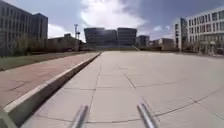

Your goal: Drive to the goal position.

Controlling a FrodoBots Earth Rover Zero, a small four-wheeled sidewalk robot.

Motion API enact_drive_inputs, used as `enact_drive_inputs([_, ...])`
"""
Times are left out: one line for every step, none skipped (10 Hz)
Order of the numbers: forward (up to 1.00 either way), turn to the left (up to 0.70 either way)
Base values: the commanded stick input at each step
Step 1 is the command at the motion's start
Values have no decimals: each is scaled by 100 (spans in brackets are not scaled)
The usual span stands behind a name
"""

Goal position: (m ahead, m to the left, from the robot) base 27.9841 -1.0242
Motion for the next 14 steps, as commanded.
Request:
enact_drive_inputs([70,0])
enact_drive_inputs([70,0])
enact_drive_inputs([70,0])
enact_drive_inputs([70,0])
enact_drive_inputs([70,0])
enact_drive_inputs([70,0])
enact_drive_inputs([70,0])
enact_drive_inputs([70,0])
enact_drive_inputs([70,0])
enact_drive_inputs([70,0])
enact_drive_inputs([70,0])
enact_drive_inputs([70,0])
enact_drive_inputs([70,-20])
enact_drive_inputs([70,-24])
